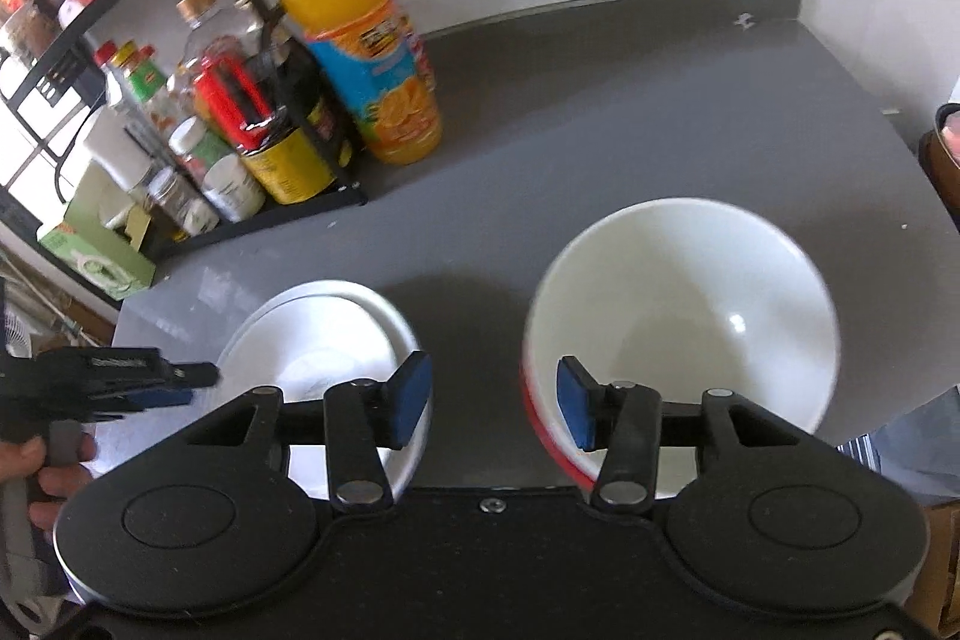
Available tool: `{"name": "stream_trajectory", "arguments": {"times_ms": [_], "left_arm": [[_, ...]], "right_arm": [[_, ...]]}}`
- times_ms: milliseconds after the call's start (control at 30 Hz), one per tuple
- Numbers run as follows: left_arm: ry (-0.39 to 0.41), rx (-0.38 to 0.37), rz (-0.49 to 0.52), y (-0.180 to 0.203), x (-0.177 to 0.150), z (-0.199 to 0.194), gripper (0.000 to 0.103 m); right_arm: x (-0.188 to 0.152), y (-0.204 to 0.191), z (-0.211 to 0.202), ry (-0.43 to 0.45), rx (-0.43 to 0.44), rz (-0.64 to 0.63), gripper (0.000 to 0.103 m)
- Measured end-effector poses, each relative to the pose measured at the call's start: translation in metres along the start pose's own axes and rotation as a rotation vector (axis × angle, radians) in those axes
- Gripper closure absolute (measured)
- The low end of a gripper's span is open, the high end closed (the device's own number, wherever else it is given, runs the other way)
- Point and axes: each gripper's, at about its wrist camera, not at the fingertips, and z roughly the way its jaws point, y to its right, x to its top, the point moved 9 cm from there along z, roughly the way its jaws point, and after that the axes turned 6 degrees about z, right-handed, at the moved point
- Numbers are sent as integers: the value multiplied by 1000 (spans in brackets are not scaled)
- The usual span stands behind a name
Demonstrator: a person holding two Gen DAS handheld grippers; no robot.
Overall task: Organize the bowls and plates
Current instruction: 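Move both grippers to the rim of the red bowl stack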
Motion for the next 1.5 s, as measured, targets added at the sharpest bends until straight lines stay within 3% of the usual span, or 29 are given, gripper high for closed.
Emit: {"name": "stream_trajectory", "arguments": {"times_ms": [200,433,600,667,800,1233,1500], "left_arm": [[25,-27,53,52,16,-6,54],[21,-49,108,116,15,2,34],[-7,-75,131,152,5,11,34],[-13,-79,142,165,1,15,34],[-36,-104,142,188,-9,22,34],[-102,-93,87,228,-39,58,36],[-122,-64,15,233,-51,73,47]], "right_arm": [[18,37,-4,13,-3,34,56],[32,79,-5,16,-13,68,47],[37,102,0,4,-28,78,41],[38,112,4,-1,-51,77,34],[37,130,14,-40,-39,96,33],[32,156,48,-165,16,60,34],[27,157,63,-234,58,0,47]]}}
